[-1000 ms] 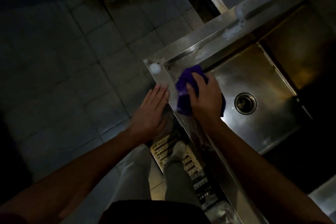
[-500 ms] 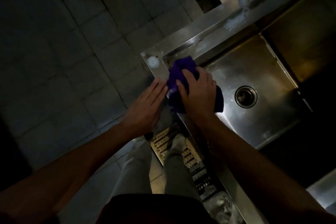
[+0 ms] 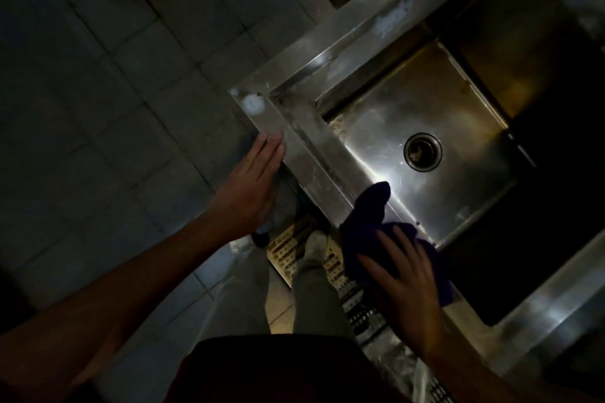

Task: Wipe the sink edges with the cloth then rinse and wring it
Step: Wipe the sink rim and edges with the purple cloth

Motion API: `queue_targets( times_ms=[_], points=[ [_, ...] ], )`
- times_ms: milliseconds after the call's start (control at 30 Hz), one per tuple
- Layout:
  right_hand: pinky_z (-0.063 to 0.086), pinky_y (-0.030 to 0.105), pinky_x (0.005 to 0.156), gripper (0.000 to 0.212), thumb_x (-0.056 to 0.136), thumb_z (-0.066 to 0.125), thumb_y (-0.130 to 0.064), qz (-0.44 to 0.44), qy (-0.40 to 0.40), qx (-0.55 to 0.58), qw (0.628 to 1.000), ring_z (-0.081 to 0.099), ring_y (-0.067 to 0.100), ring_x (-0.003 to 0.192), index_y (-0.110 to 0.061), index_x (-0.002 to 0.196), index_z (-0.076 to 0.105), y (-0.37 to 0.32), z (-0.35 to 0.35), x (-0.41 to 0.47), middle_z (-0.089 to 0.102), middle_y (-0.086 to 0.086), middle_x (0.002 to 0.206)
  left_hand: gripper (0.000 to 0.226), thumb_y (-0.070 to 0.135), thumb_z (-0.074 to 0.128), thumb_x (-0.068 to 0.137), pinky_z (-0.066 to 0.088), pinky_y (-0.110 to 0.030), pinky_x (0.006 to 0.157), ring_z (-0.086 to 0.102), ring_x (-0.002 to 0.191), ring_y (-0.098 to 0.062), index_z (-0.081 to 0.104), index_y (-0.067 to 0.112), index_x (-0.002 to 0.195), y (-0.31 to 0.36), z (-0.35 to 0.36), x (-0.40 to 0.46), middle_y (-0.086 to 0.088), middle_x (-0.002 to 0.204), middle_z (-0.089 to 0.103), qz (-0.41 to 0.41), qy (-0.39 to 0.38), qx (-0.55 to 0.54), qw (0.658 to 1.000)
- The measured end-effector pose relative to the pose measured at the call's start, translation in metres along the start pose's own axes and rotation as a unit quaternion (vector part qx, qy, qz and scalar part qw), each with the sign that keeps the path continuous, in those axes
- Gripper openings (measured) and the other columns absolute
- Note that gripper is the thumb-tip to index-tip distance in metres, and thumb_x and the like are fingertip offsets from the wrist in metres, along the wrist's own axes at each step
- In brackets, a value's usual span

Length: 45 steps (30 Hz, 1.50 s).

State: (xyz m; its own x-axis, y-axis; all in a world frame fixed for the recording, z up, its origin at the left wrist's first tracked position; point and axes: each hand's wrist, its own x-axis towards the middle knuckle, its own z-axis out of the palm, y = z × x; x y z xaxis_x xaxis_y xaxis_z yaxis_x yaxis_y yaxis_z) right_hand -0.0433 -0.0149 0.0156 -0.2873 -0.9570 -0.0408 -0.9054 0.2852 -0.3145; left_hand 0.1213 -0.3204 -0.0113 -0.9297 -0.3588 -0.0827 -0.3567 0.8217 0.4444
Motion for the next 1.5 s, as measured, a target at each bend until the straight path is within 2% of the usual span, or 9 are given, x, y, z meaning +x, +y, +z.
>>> queue_targets(
  times_ms=[100, 333, 433, 667, 833, 1000, 1233, 1400, 1500],
  points=[
    [0.018, 0.062, 0.118, 0.056, 0.090, 0.054, -0.040, -0.020, -0.034, -0.058, 0.998, 0.027, 0.033, 0.148, -0.032, 0.144, 0.043, -0.008, 0.012, 0.017, 0.030, 0.009, 0.160, 0.070, 0.024, 0.044, 0.097, 0.018, -0.052, 0.123, 0.004, 0.153, -0.039, 0.015, -0.006, 0.154, 0.000, 0.000, 0.001, -0.023, 0.163, 0.010, 0.002, 0.011, -0.011, 1.000],
    [0.018, 0.057, 0.119, 0.053, 0.099, 0.048, -0.045, -0.015, -0.047, -0.039, 0.998, 0.025, 0.031, 0.150, -0.024, 0.148, 0.042, -0.031, 0.018, 0.112, 0.029, 0.013, 0.161, 0.074, 0.015, 0.054, 0.094, 0.013, -0.046, 0.125, 0.003, 0.154, -0.035, 0.017, -0.003, 0.155, -0.013, -0.003, -0.001, -0.020, 0.164, 0.010, 0.026, -0.009, 0.037, 0.999],
    [0.012, 0.052, 0.120, 0.050, 0.102, 0.037, -0.045, 0.008, -0.031, -0.025, 0.999, 0.020, 0.028, 0.151, -0.027, 0.149, 0.041, -0.032, 0.019, 0.150, 0.028, 0.009, 0.162, 0.070, 0.020, 0.046, 0.096, 0.013, -0.045, 0.125, 0.003, 0.154, -0.035, 0.015, -0.001, 0.155, -0.014, -0.005, -0.002, -0.019, 0.165, 0.011, 0.025, -0.014, 0.035, 0.999],
    [0.038, 0.050, 0.104, 0.047, 0.102, 0.033, -0.047, 0.092, -0.003, -0.010, 0.996, 0.048, 0.033, 0.129, -0.028, 0.143, 0.043, -0.039, 0.018, 0.234, 0.040, 0.011, 0.152, 0.085, 0.015, 0.060, 0.090, 0.014, -0.044, 0.124, -0.001, 0.153, -0.030, 0.005, 0.008, 0.155, -0.011, -0.005, -0.003, -0.014, 0.165, 0.007, -0.010, -0.023, 0.034, 0.999],
    [0.040, 0.047, 0.103, 0.039, 0.101, 0.041, -0.040, 0.099, 0.025, 0.000, 0.995, 0.051, 0.031, 0.123, -0.027, 0.138, 0.044, -0.031, 0.010, 0.259, 0.046, 0.014, 0.141, 0.080, 0.017, 0.055, 0.094, 0.018, -0.048, 0.124, -0.004, 0.154, -0.028, 0.008, 0.008, 0.157, -0.009, -0.007, -0.003, -0.012, 0.167, 0.003, -0.016, -0.029, 0.016, 0.999],
    [0.042, 0.030, 0.092, 0.040, 0.102, 0.044, -0.038, 0.100, 0.079, 0.089, 0.988, 0.052, 0.023, 0.117, -0.022, 0.138, 0.048, -0.021, -0.019, 0.228, 0.050, 0.009, 0.137, 0.082, 0.017, 0.058, 0.093, 0.013, -0.043, 0.125, -0.006, 0.155, -0.026, 0.008, 0.009, 0.158, -0.008, -0.007, -0.004, -0.009, 0.167, 0.002, -0.024, -0.027, -0.011, 0.999],
    [0.047, 0.045, 0.097, 0.033, 0.096, 0.056, -0.028, -0.048, 0.047, 0.087, 0.994, 0.055, 0.031, 0.124, -0.014, 0.124, 0.064, 0.010, -0.027, 0.090, 0.053, 0.013, 0.144, 0.083, 0.022, 0.057, 0.095, 0.014, -0.042, 0.125, -0.009, 0.154, -0.025, 0.005, 0.010, 0.159, -0.010, -0.005, -0.003, -0.007, 0.168, -0.002, -0.026, -0.039, -0.010, 0.999],
    [0.034, 0.060, 0.108, 0.043, 0.095, 0.052, -0.040, -0.104, -0.061, 0.011, 0.993, 0.031, 0.031, 0.147, -0.027, 0.135, 0.051, 0.014, -0.006, 0.014, 0.028, 0.001, 0.162, 0.092, 0.022, 0.067, 0.088, 0.013, -0.045, 0.125, -0.006, 0.154, -0.030, 0.009, 0.003, 0.158, -0.008, -0.004, -0.001, -0.012, 0.167, 0.001, -0.015, -0.040, -0.024, 0.999],
    [0.030, 0.059, 0.112, 0.046, 0.092, 0.057, -0.038, -0.098, -0.079, -0.013, 0.992, 0.030, 0.033, 0.147, -0.026, 0.136, 0.055, 0.009, 0.001, 0.031, 0.032, 0.008, 0.160, 0.090, 0.018, 0.067, 0.086, 0.018, -0.051, 0.123, -0.003, 0.154, -0.034, 0.014, -0.002, 0.156, -0.008, -0.004, -0.001, -0.017, 0.166, 0.006, -0.006, -0.024, -0.033, 0.999]
  ],
)
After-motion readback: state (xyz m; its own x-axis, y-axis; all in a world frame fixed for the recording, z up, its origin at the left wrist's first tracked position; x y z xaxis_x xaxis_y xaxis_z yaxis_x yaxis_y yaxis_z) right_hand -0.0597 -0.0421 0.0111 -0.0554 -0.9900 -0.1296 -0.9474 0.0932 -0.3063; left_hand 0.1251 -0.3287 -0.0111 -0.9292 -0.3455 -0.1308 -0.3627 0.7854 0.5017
